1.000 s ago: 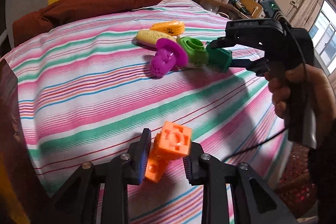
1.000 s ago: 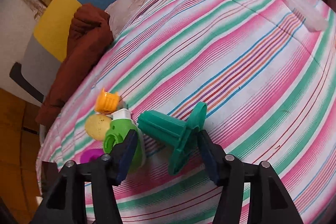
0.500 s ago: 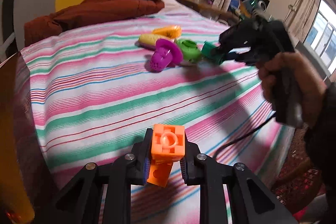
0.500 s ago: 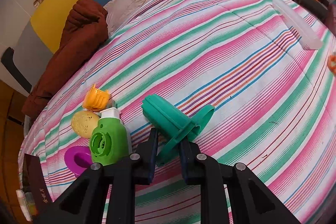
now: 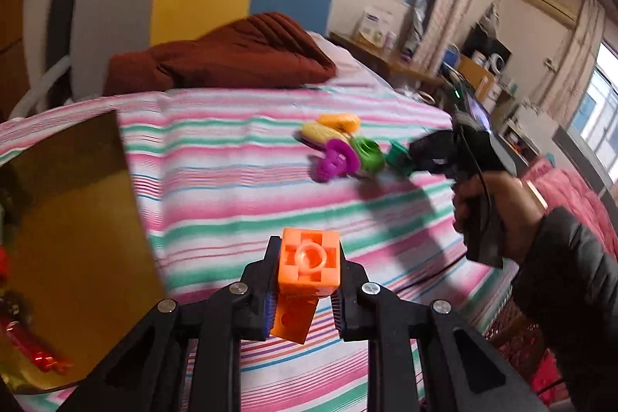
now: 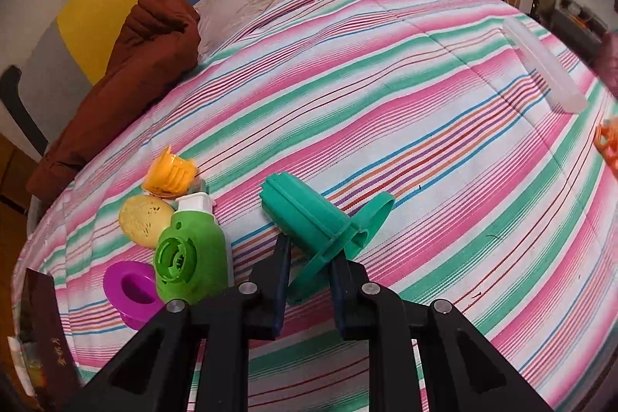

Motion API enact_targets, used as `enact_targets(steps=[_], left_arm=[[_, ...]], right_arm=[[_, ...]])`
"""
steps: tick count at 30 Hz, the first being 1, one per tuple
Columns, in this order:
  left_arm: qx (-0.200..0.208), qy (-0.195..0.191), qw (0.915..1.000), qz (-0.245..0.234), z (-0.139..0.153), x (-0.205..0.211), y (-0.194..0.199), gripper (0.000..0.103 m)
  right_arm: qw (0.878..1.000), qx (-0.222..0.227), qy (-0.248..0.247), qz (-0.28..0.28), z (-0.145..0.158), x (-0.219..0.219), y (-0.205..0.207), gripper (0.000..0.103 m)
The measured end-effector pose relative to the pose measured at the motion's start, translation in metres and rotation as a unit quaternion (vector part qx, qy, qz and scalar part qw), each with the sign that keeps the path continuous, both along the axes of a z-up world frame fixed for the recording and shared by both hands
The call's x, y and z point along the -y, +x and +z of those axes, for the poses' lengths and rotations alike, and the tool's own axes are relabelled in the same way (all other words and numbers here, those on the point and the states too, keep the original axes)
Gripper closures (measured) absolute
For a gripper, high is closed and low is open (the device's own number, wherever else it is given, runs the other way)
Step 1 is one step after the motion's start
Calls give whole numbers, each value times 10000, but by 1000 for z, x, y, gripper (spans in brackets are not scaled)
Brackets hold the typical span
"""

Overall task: Organize rigid objects
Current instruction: 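Carry the orange block into the gold tray and open the left gripper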

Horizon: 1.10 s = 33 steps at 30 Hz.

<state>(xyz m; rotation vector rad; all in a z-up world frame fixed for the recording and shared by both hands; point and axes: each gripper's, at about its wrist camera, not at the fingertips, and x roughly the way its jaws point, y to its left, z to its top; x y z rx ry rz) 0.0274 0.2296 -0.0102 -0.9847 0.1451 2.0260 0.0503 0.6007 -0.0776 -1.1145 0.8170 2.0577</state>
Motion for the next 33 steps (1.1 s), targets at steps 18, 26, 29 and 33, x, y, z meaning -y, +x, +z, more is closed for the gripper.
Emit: enact_targets(steps=[18,26,29,33], left_arm=[[661,-274,9772,2001,-7,130,-139,82],[1020,-471,9630,2451,-22,154,-216,82],[1130,-563,9584,2561,-33,158,-235,82],[1279,-621,9536,2654,-50,158,-255,82]], right_arm=[[9998,80,122,133,-1,5,-4,84],[9996,117,173,189,0,7,-5,84],[9995,138,201,221,0,7,-6,84],[9993,166,230,247,0,8,-7,84]])
